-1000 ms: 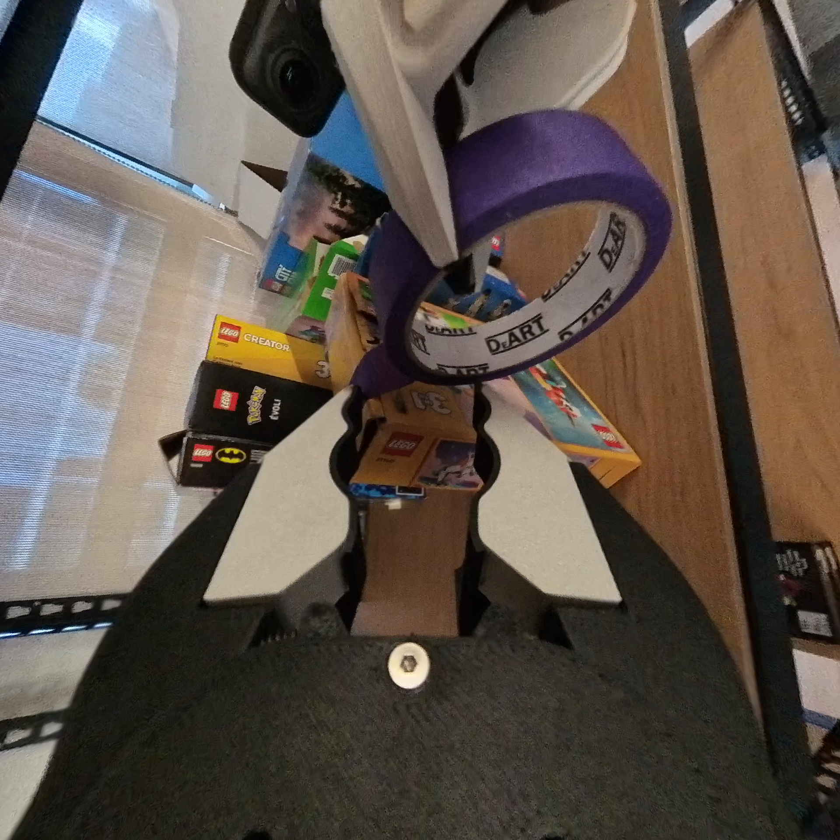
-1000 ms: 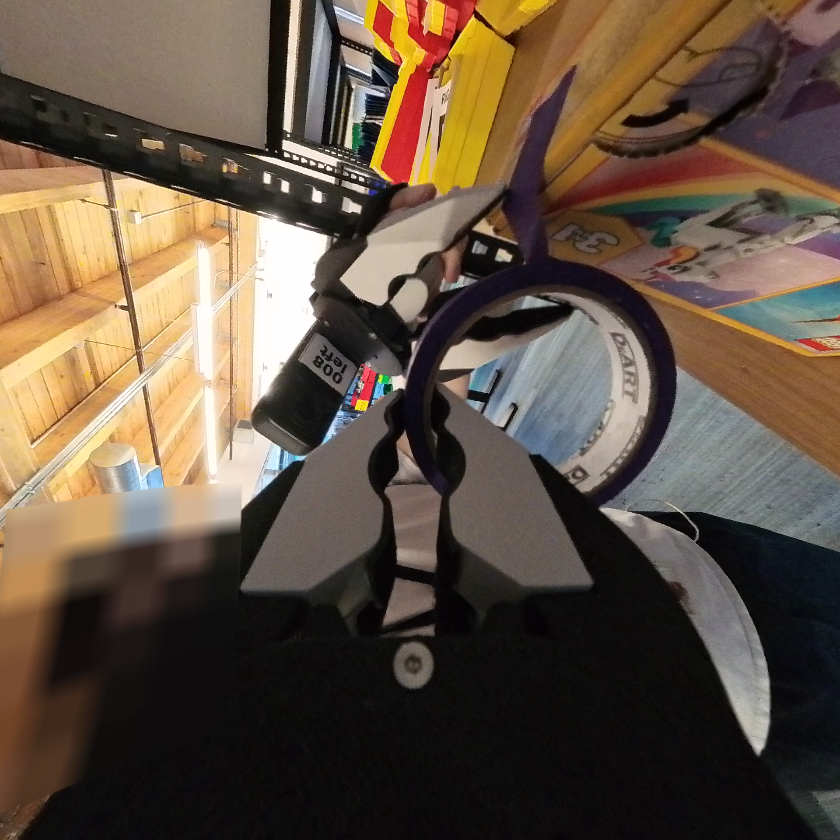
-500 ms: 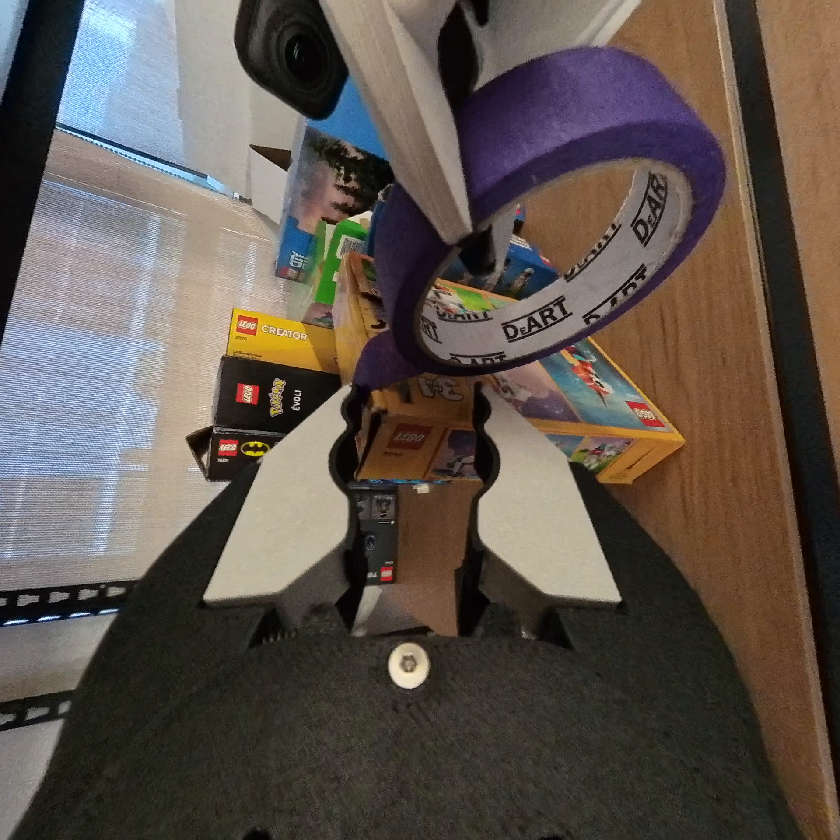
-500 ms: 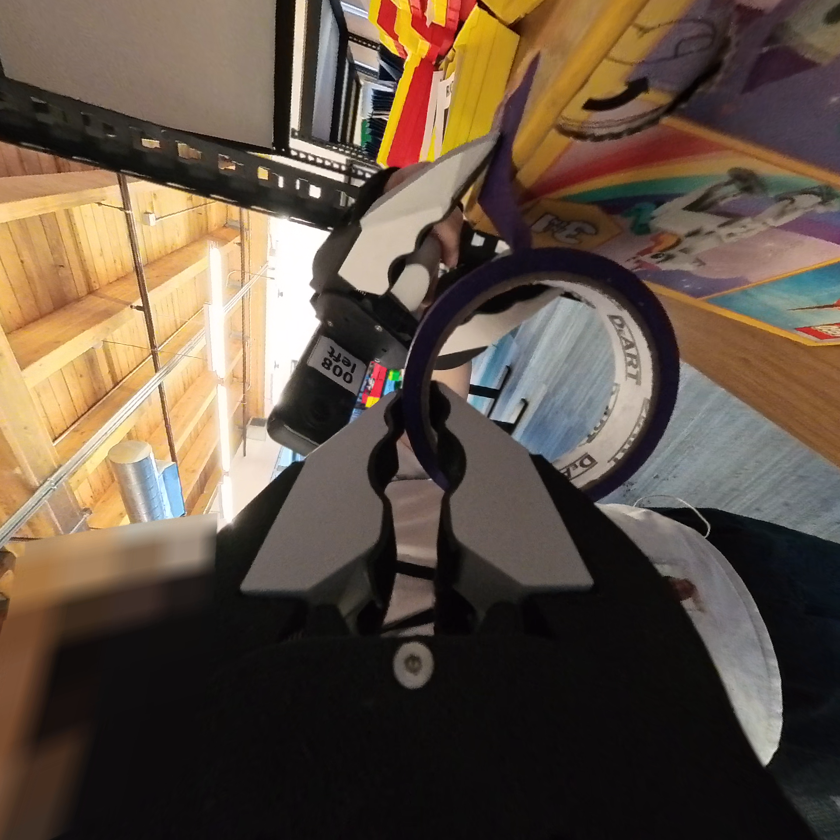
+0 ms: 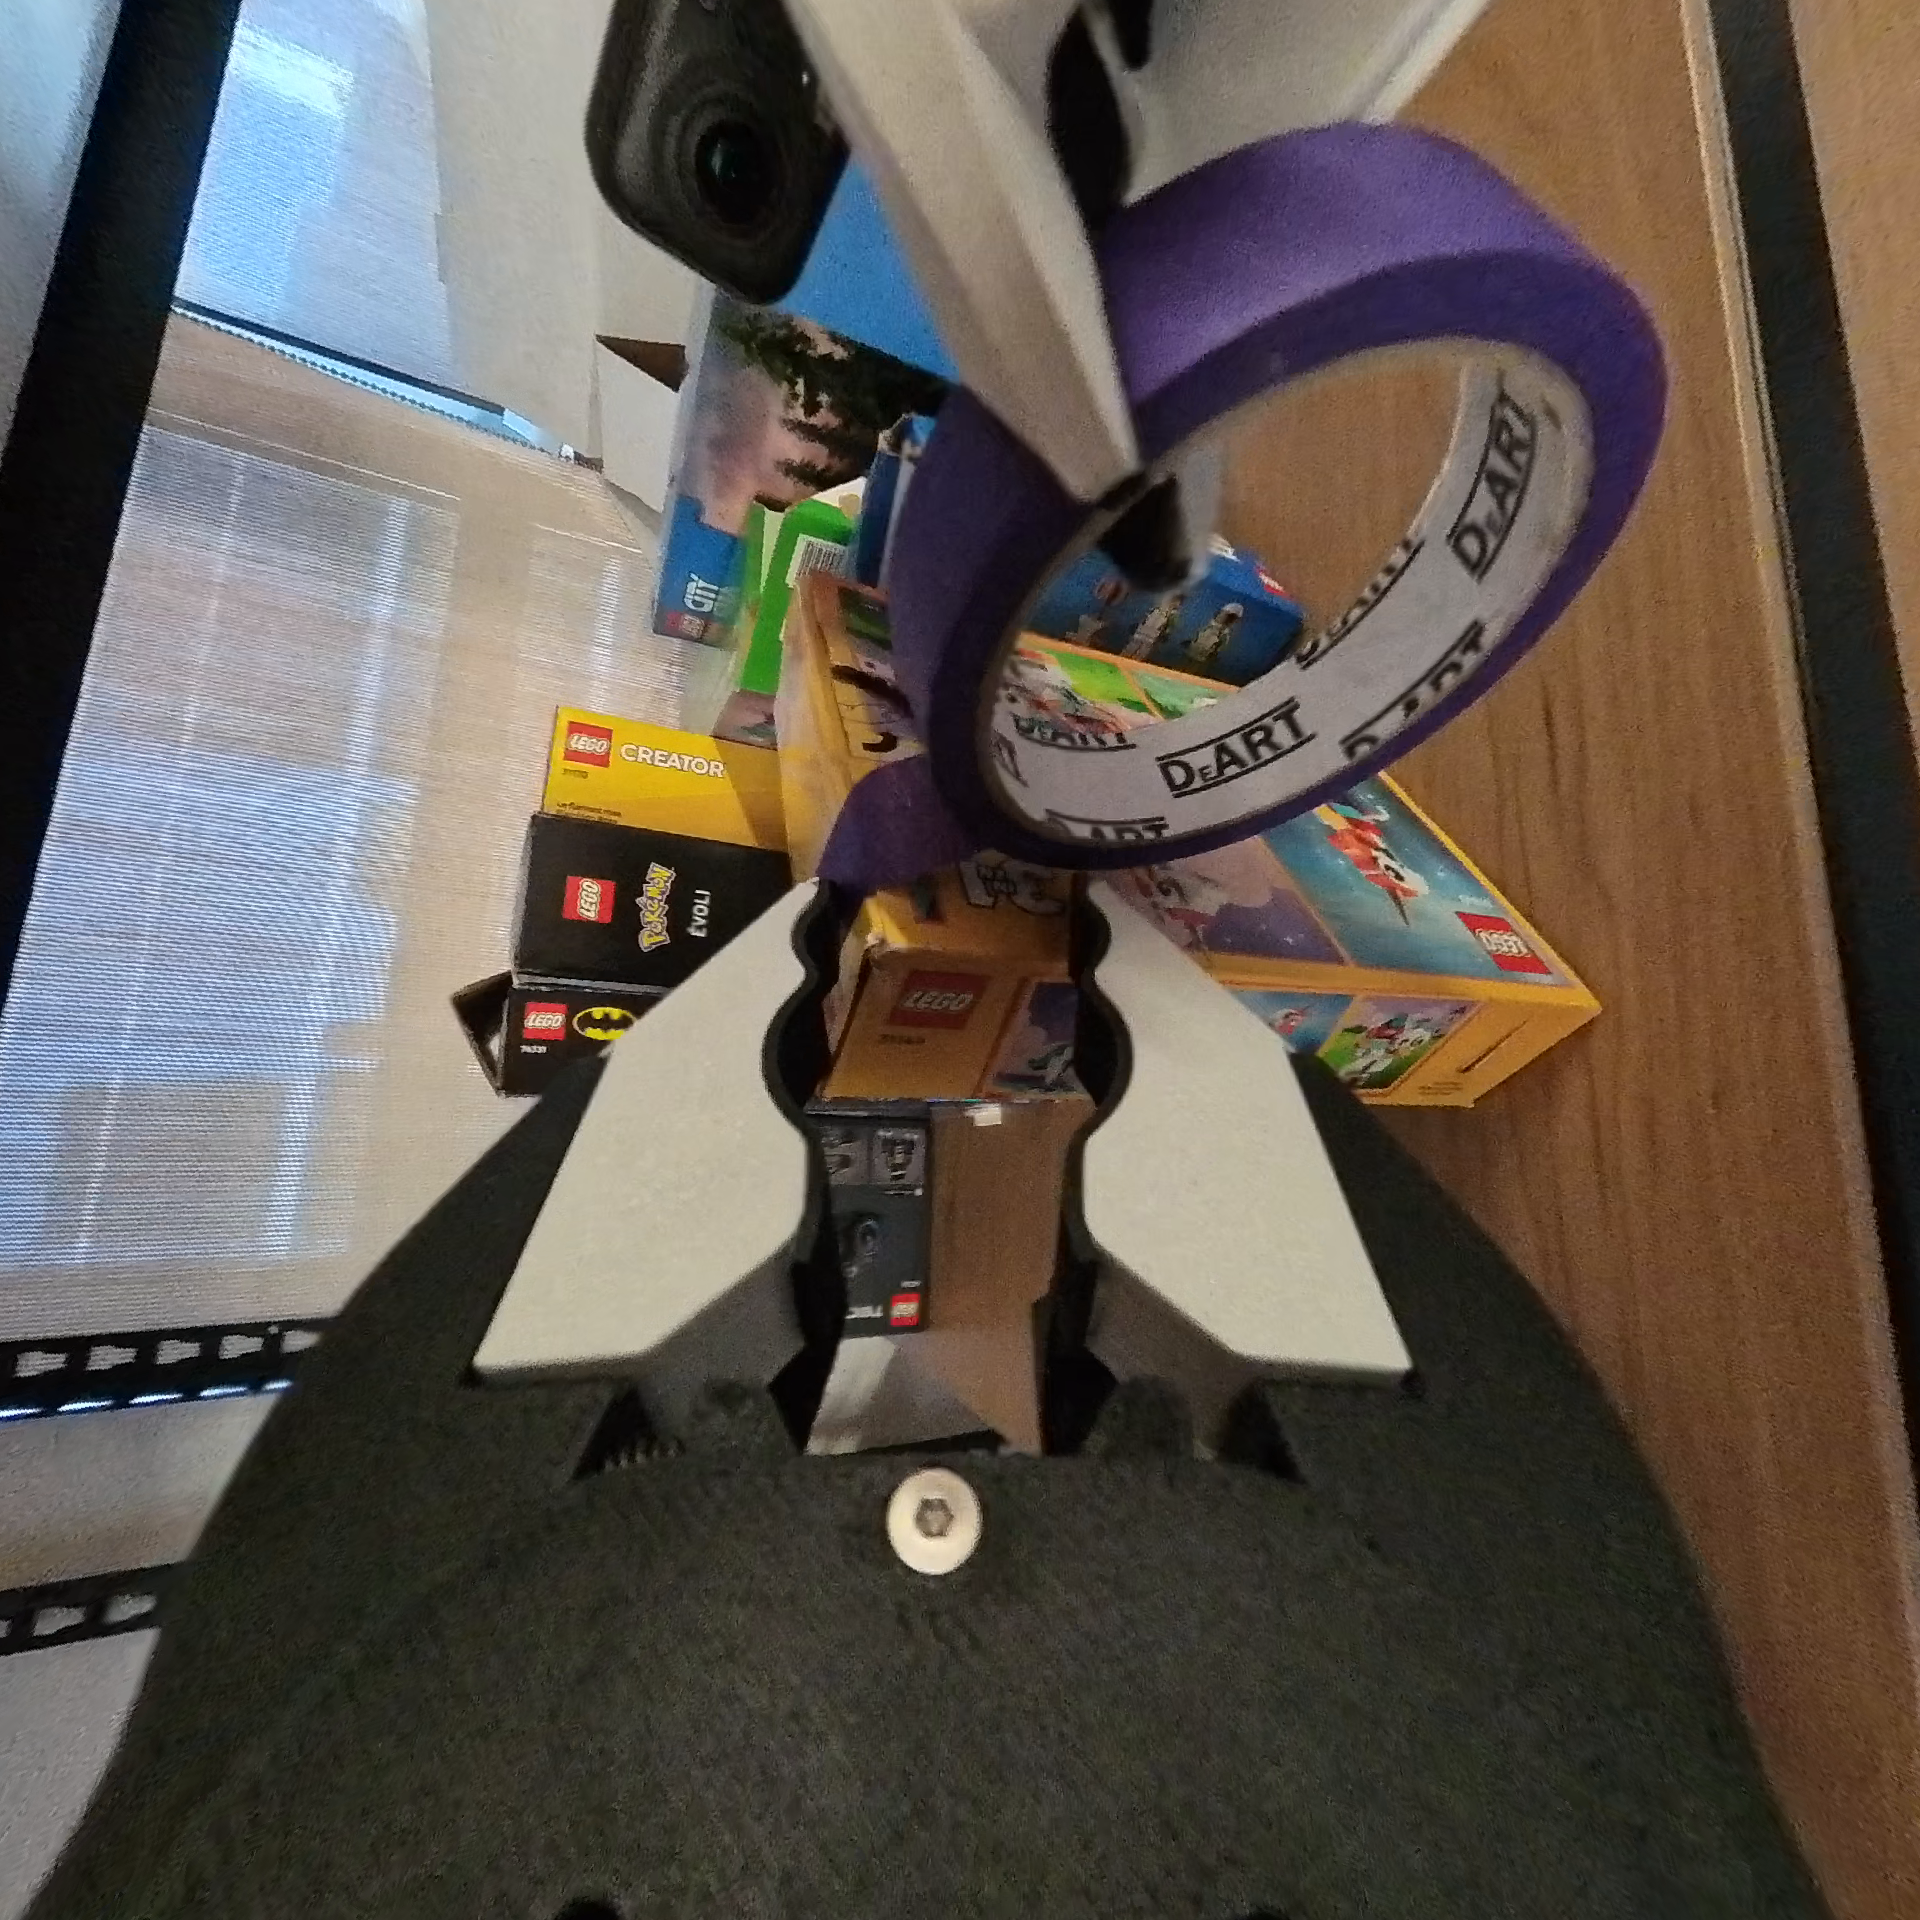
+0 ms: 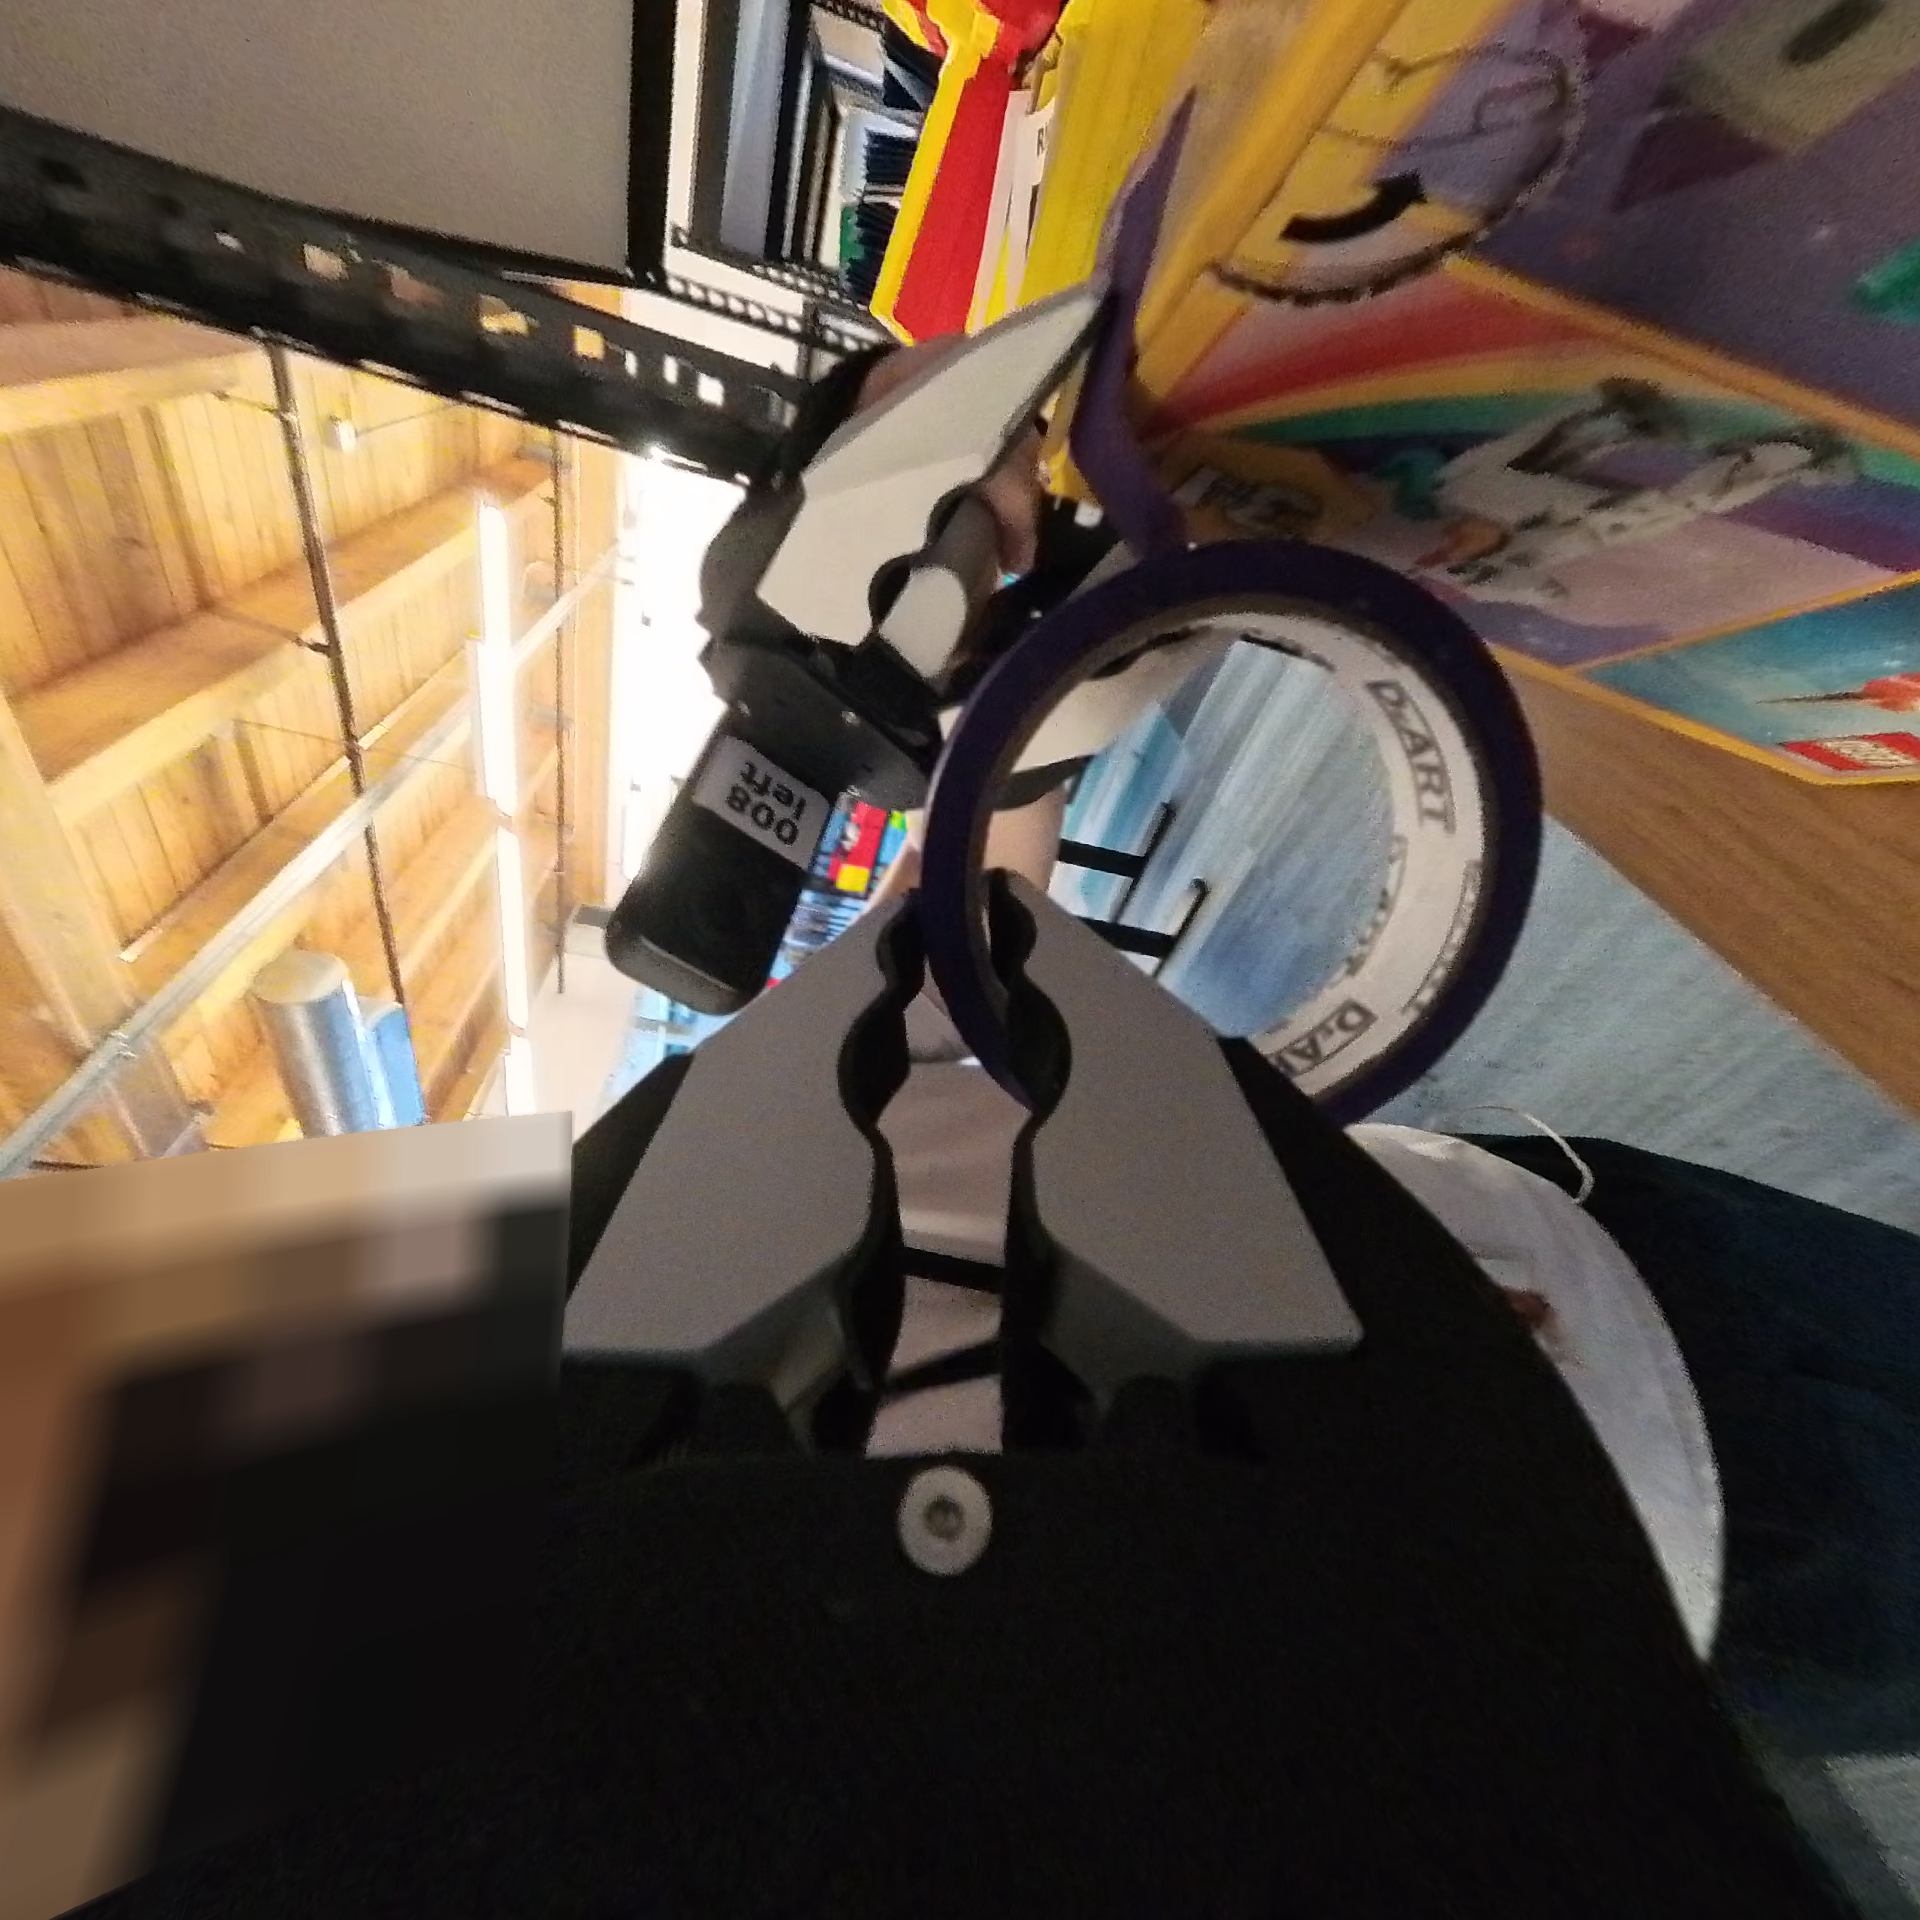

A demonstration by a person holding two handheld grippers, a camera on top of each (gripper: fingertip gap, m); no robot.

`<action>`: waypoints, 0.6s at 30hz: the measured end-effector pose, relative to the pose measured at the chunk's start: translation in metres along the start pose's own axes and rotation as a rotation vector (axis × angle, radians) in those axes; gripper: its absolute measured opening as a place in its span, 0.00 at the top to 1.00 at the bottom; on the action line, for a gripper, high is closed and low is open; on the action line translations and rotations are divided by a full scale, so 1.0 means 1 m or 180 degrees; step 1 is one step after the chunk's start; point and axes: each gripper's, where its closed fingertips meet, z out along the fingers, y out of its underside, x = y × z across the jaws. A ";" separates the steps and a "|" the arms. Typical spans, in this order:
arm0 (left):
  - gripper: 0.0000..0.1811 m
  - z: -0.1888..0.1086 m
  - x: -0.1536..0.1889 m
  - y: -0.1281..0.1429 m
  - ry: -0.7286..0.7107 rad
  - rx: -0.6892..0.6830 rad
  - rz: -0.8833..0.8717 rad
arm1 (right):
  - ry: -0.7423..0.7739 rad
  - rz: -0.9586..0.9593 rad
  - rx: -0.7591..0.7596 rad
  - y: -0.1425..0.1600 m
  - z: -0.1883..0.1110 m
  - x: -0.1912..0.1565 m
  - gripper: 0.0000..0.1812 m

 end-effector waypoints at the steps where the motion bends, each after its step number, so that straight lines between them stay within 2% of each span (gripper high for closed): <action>1: 0.76 0.000 0.000 -0.001 0.0008 0.0015 -0.0058 | 0.0057 -0.0064 -0.0032 0.002 0.000 0.002 0.93; 4: 0.76 0.000 -0.001 -0.002 -0.0024 0.0089 -0.0199 | 0.0091 -0.0233 -0.0031 0.004 -0.004 0.000 0.87; 7: 0.73 0.000 0.000 -0.002 -0.0029 0.0120 -0.0268 | 0.0163 -0.0300 0.0061 0.001 -0.010 0.001 0.87; 9: 0.71 0.001 0.002 -0.002 -0.0025 0.0105 -0.0278 | 0.0218 -0.0308 0.0019 0.003 -0.011 0.003 0.87; 12: 0.70 0.003 0.003 -0.003 -0.0050 0.0116 -0.0262 | 0.0241 -0.0427 -0.0114 0.011 -0.005 0.006 0.81; 14: 0.71 0.002 0.003 -0.005 -0.0050 0.0140 -0.0285 | 0.0295 -0.0586 -0.0176 0.015 -0.002 0.013 0.83; 18: 0.71 0.002 0.003 -0.005 -0.0047 0.0204 -0.0335 | 0.0101 -0.0993 -0.0205 0.017 -0.002 0.013 0.83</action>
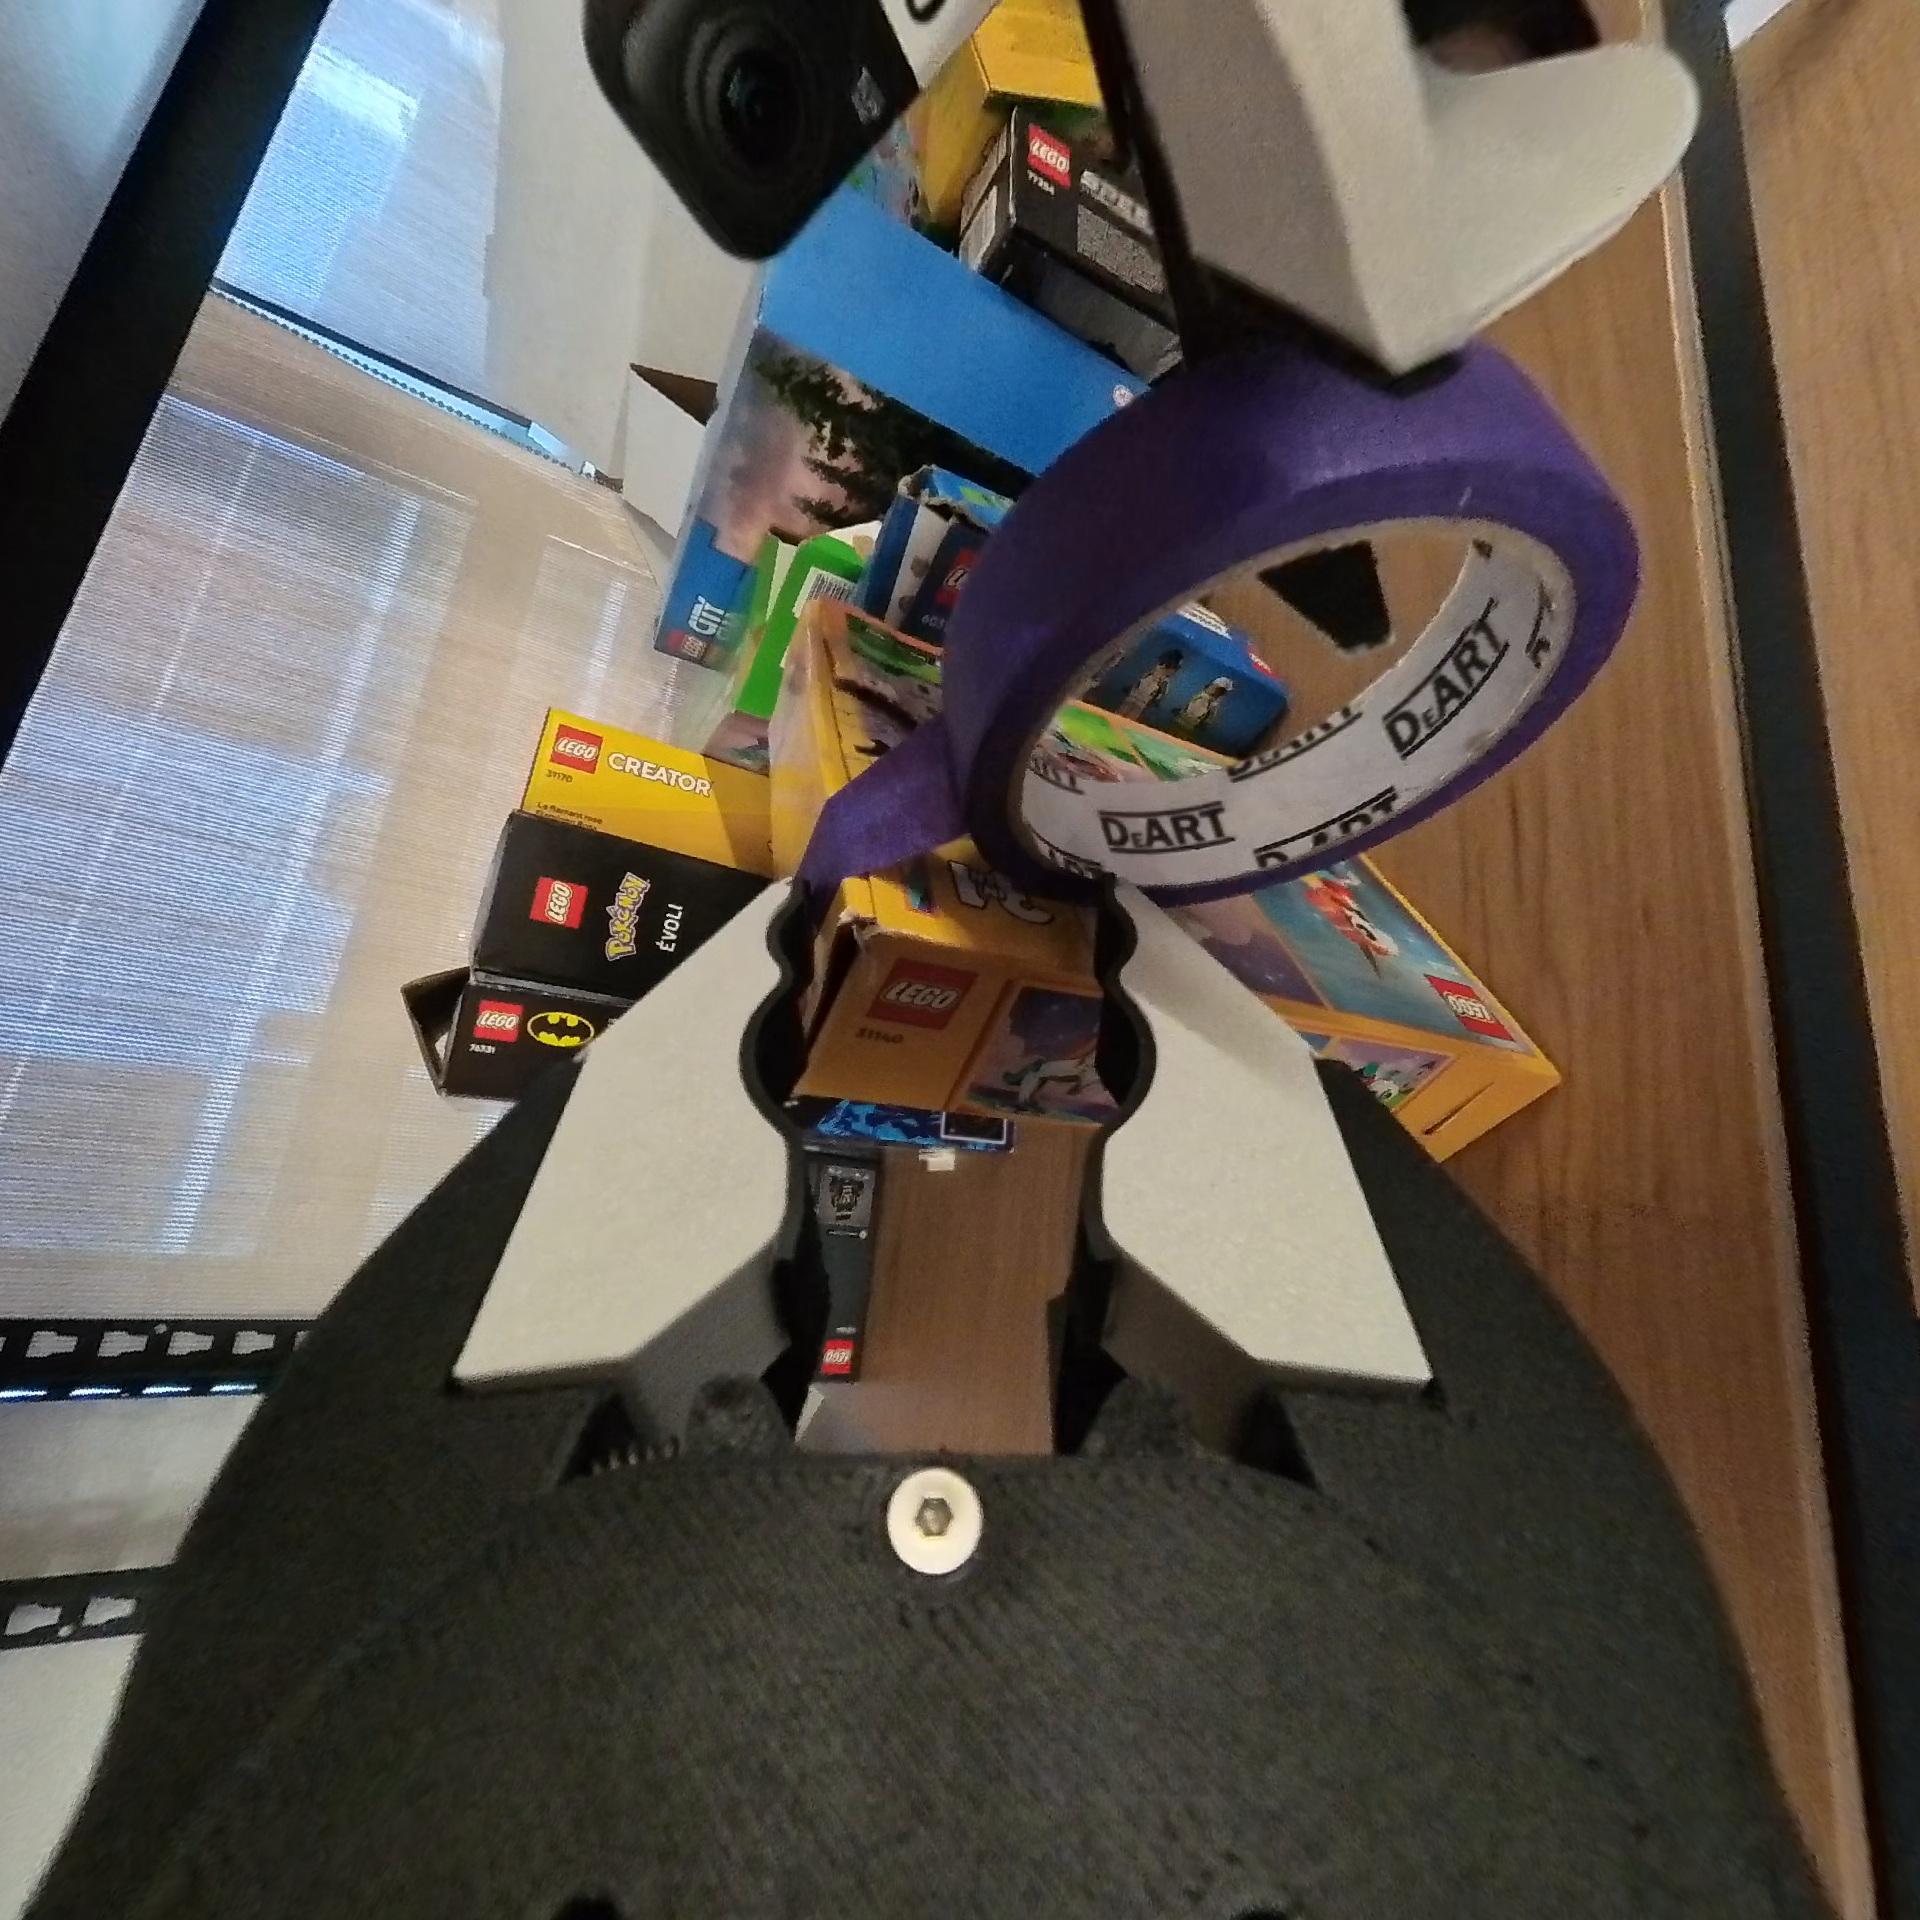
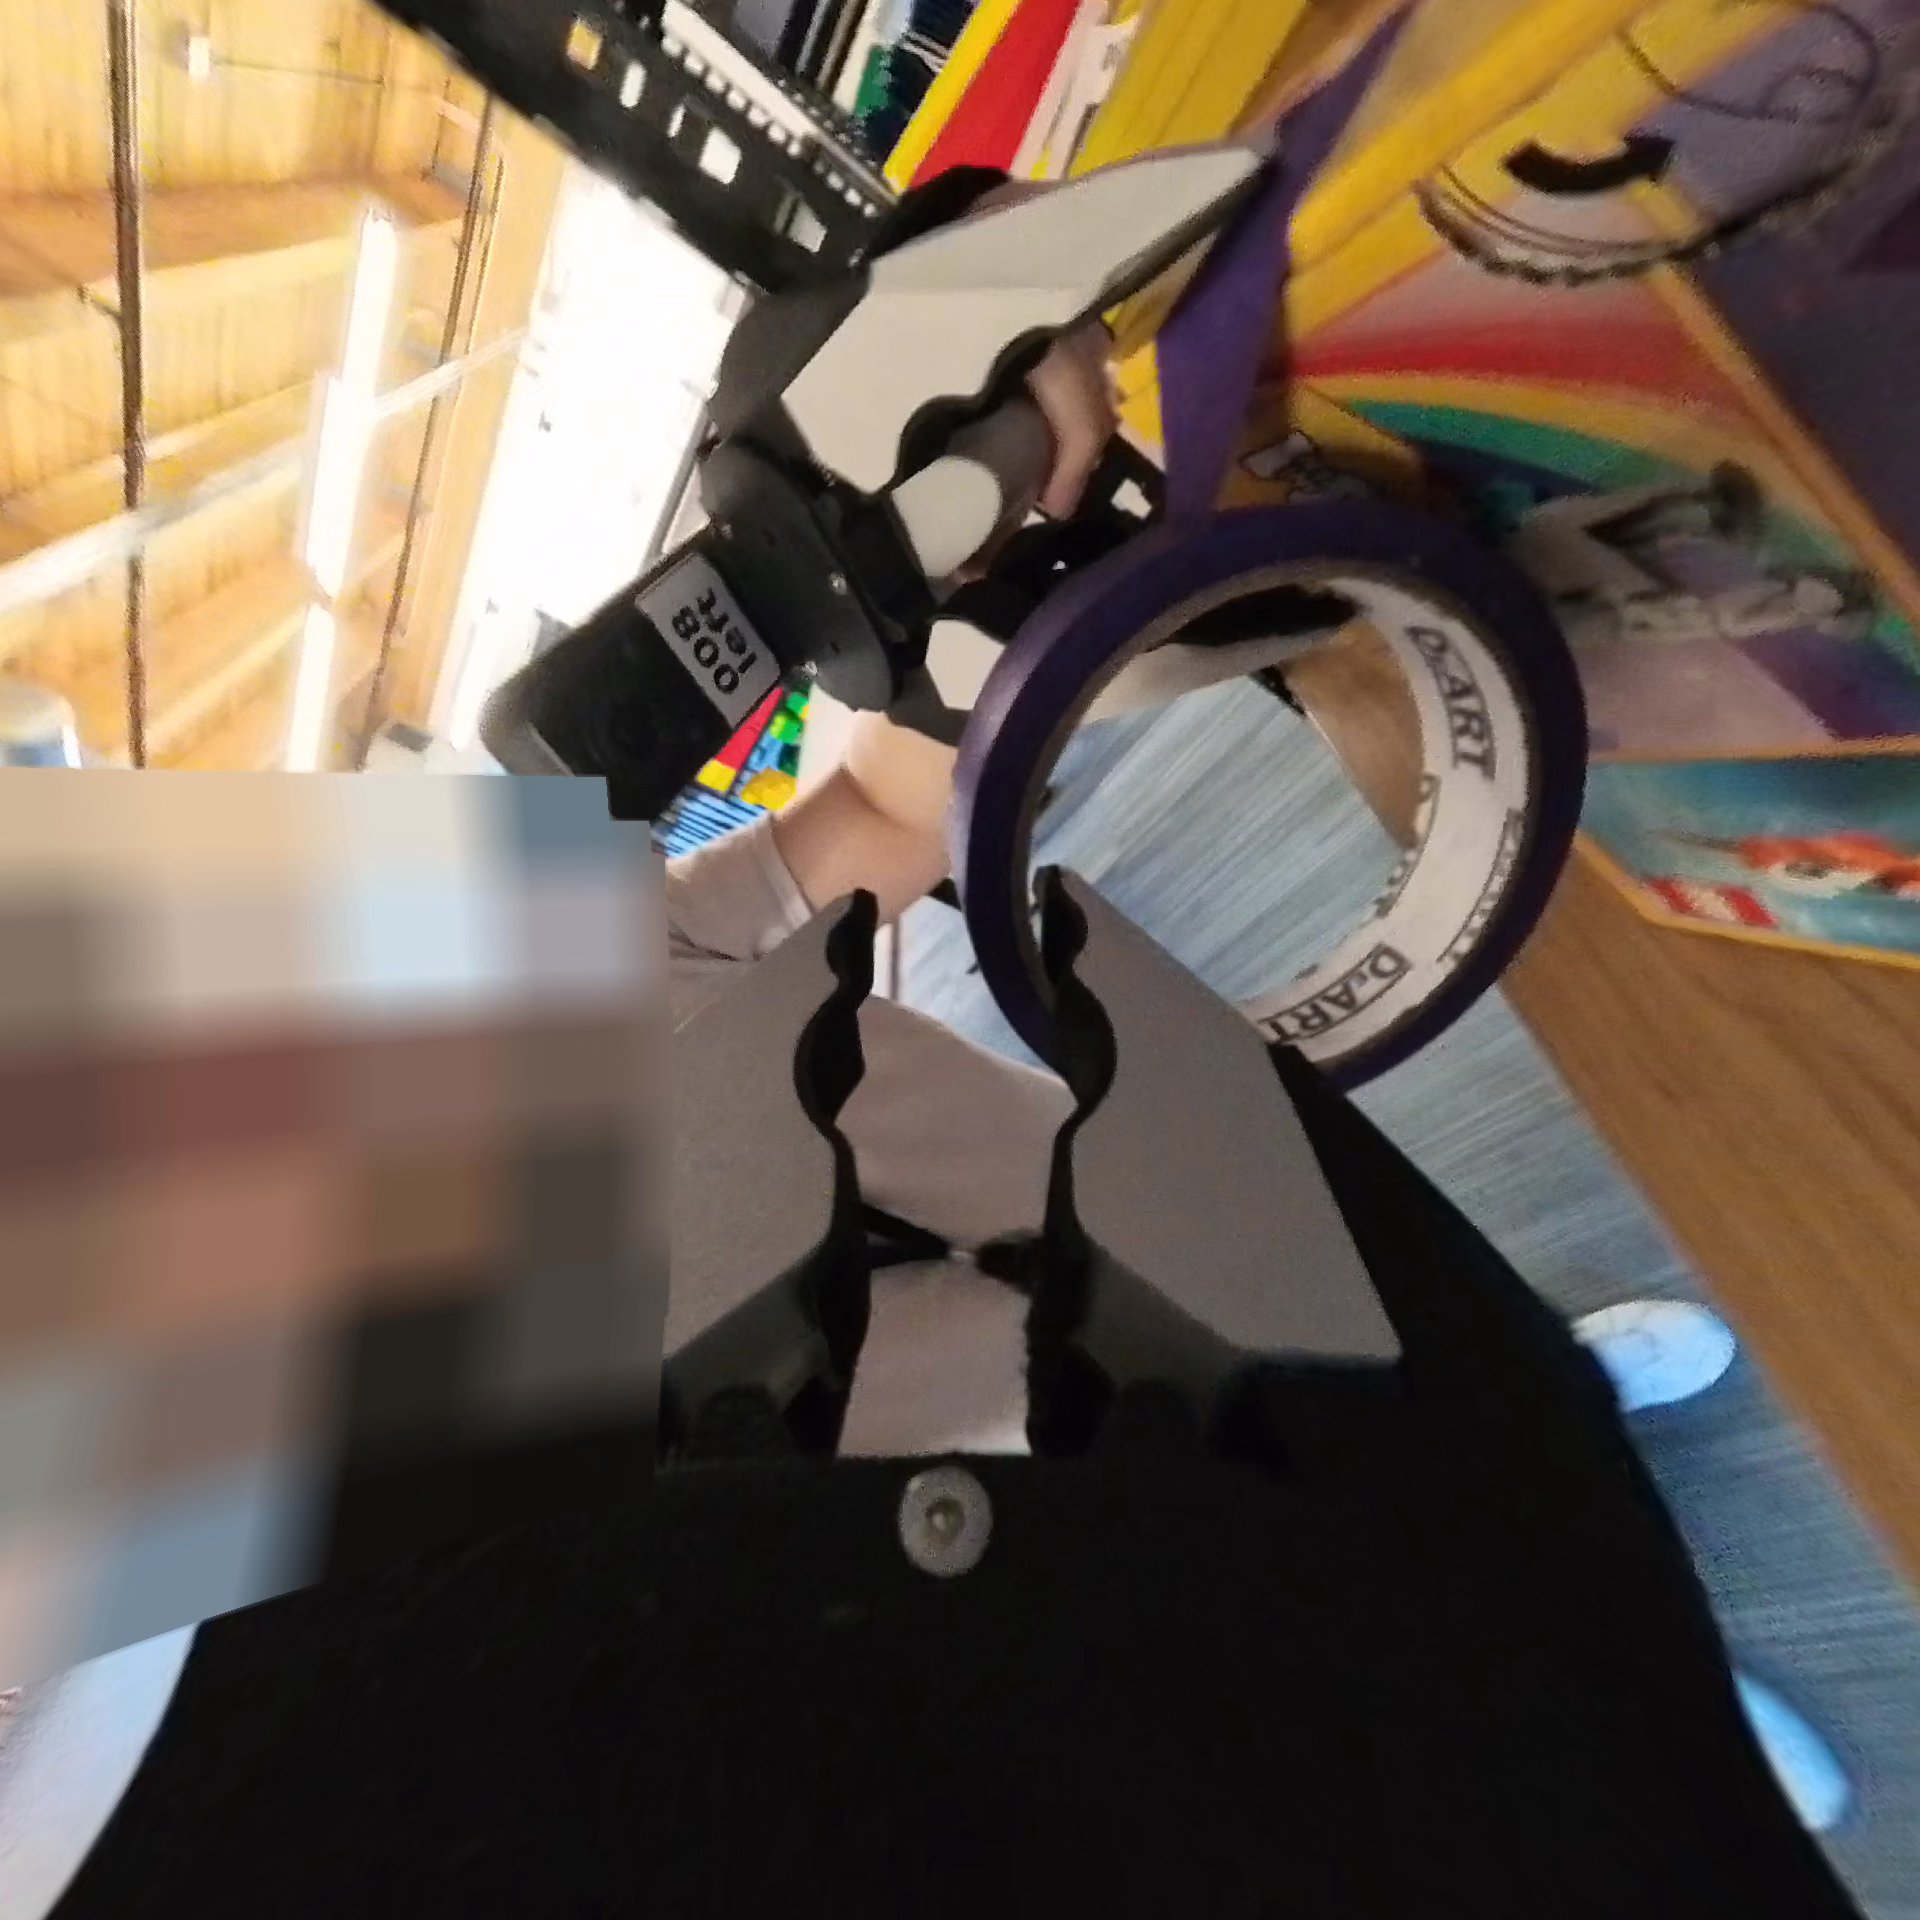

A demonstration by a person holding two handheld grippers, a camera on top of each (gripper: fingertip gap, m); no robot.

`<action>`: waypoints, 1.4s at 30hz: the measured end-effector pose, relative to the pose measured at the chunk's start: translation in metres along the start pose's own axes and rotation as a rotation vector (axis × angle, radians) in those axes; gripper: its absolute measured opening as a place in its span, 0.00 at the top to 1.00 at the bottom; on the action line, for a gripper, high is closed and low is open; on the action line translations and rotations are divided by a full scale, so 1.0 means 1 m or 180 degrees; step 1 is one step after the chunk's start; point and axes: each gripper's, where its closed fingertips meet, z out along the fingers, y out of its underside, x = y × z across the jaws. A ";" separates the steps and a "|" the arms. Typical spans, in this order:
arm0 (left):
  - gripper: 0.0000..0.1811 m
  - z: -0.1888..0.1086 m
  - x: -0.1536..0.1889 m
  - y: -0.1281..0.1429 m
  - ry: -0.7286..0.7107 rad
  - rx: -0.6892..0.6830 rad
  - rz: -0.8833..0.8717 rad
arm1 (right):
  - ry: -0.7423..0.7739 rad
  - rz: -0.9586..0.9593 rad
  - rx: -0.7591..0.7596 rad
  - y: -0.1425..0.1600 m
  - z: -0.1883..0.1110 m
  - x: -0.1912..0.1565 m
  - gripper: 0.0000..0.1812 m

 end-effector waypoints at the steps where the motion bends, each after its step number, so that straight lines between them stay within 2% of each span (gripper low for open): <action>1: 0.71 0.000 0.000 0.001 -0.0001 -0.0005 0.0005 | 0.0014 -0.0183 -0.0016 0.002 -0.001 0.002 0.83; 7: 0.72 0.001 -0.002 0.002 0.0012 0.0003 0.0036 | -0.0095 -0.0953 0.0049 0.006 -0.005 0.006 0.85; 8: 0.73 0.001 -0.002 0.002 0.0001 -0.0001 0.0068 | -0.0078 -0.0968 0.0092 0.005 -0.005 0.009 0.89; 9: 0.73 0.001 -0.003 0.002 -0.0015 -0.0009 0.0109 | -0.0083 -0.0903 0.0134 0.002 -0.006 0.012 0.93; 19: 0.70 0.011 -0.005 0.009 -0.0119 -0.0127 0.0207 | -0.0468 0.0319 0.0168 -0.007 -0.004 0.012 0.93; 27: 0.68 0.011 -0.002 0.008 -0.0077 -0.0100 0.0180 | -0.0569 0.0673 0.0150 -0.007 -0.011 0.014 0.92; 31: 0.68 0.011 -0.003 0.008 -0.0087 -0.0101 0.0199 | -0.0463 0.0593 0.0133 -0.007 -0.012 0.018 0.92; 33: 0.68 0.011 -0.003 0.007 -0.0091 -0.0101 0.0169 | -0.0402 0.0316 0.0123 -0.007 -0.012 0.019 0.93; 38: 0.62 0.005 -0.001 0.008 -0.0004 -0.0166 -0.0066 | -0.0298 0.0066 0.0201 -0.009 -0.015 0.021 0.92; 42: 0.60 0.000 0.003 0.009 0.0020 -0.0181 -0.0259 | -0.0259 0.0041 0.0261 -0.009 -0.020 0.025 0.87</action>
